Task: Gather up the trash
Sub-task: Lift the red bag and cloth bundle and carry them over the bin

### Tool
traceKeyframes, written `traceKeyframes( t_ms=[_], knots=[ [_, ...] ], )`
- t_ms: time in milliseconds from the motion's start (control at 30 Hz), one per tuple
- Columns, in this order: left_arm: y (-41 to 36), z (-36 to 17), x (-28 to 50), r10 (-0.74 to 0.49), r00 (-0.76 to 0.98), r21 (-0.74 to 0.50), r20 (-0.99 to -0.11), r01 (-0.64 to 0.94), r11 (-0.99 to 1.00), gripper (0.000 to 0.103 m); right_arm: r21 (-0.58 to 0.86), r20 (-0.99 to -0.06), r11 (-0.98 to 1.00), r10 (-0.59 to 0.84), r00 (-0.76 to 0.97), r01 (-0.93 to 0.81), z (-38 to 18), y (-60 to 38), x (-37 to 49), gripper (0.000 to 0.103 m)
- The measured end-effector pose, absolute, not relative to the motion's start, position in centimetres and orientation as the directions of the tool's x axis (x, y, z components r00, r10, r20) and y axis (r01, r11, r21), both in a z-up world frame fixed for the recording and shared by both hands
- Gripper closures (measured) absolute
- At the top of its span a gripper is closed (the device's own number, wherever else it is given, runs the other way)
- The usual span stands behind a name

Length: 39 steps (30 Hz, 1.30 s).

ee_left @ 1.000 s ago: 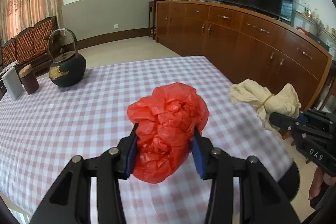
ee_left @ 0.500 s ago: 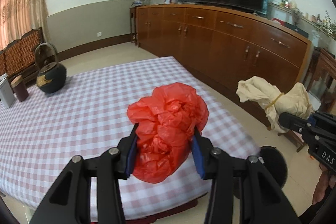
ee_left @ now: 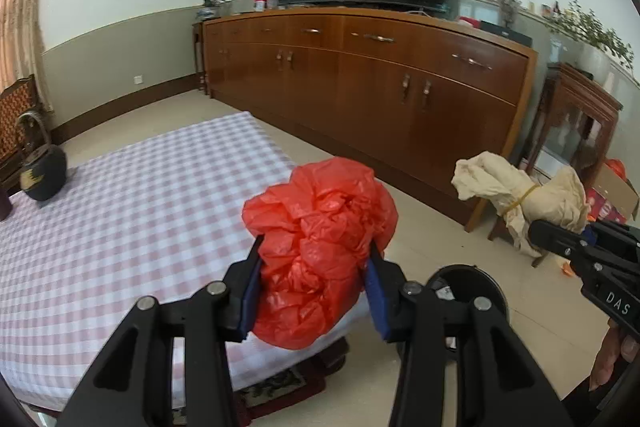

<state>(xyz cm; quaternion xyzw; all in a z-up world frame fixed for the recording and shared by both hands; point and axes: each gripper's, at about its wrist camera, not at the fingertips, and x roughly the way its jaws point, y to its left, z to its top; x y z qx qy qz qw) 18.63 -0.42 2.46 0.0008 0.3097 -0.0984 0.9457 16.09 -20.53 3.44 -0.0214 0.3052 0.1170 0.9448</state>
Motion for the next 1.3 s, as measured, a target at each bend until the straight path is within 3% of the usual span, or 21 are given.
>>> traceKeyframes(
  t_ms=[867, 1300],
  knots=[
    [-14.7, -2.4, 18.5, -0.387, 0.641, -0.082, -0.662, 0.452, 0.888, 0.057, 0.042, -0.642, 0.999, 0.019, 0.766, 0.010, -0.7, -34.4, 10.8, 0.085],
    [-20.9, -7.9, 20.4, -0.421, 0.534, -0.097, -0.733, 0.531, 0.842, 0.057, 0.031, -0.720, 0.999, 0.029, 0.693, -0.009, -7.1, -38.5, 12.7, 0.085]
  ],
)
